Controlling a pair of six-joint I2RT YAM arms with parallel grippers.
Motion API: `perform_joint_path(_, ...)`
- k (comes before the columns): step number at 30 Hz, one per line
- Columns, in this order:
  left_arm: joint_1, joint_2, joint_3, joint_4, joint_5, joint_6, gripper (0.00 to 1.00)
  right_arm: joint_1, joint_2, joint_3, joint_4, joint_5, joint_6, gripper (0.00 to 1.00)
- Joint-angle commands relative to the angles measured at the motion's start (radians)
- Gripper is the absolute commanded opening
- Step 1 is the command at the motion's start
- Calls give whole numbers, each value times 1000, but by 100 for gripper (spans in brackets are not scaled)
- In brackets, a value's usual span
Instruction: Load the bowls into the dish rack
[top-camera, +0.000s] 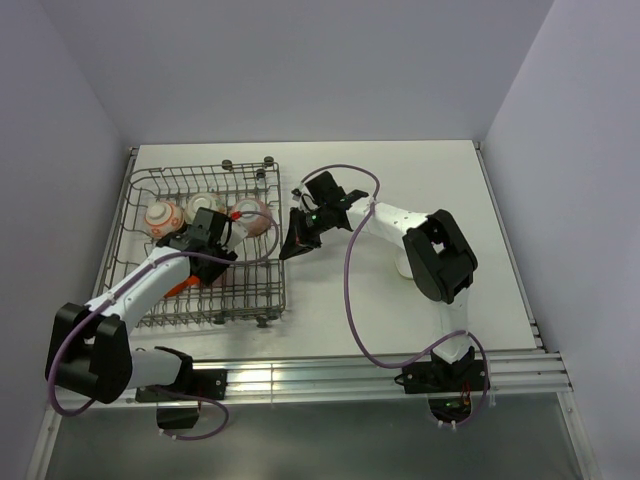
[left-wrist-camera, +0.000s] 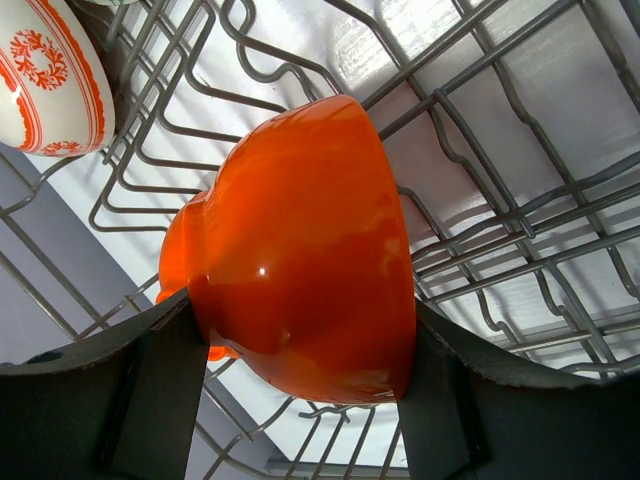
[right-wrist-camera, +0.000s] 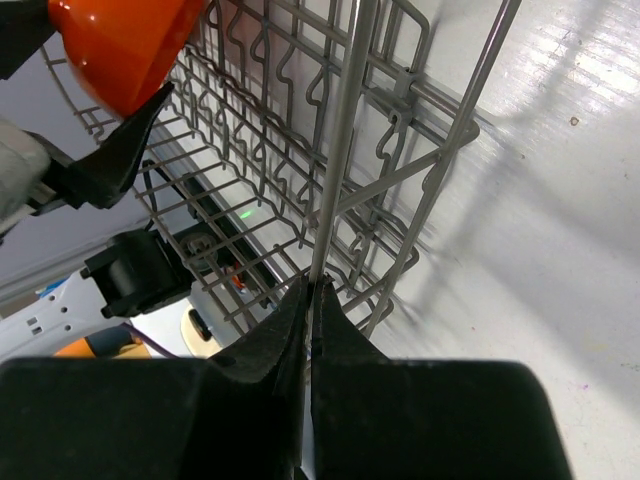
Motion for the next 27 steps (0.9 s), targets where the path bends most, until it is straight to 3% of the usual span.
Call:
perform_joint_path(1,-23,-5,-5,57,-59,-15,3,8,-3,-2,7,-4,-44,0)
perform_joint_path(4,-42,0,-12,30,-37,-18,15,8,3,5,-1,-4,-49,0)
perform_joint_path(5,-46,1,-13,24,-30,-19,30,8,5,9,-3,-4,-49,0)
perform_joint_path(8,-59,10,-21,-1,-10,-21,52,8,7,16,-12,6,-56,0)
perform_joint_path(11,-65,18,-25,-22,13,-27,66,8,5,16,-16,10,-62,0)
perform_joint_path(15,-68,23,-27,-50,43,-30,72,8,5,18,-21,13,-68,0)
perform_joint_path(16,-68,20,-27,-55,51,-30,80,8,6,19,-22,15,-68,0)
perform_joint_path(20,-69,1,-24,-71,74,-25,89,8,10,22,-24,12,-70,0)
perform_joint_path(21,-71,-2,-21,-79,80,-22,99,8,10,22,-26,12,-70,0)
perform_joint_path(27,-73,-3,-12,-108,108,-36,99,8,11,24,-29,16,-73,0)
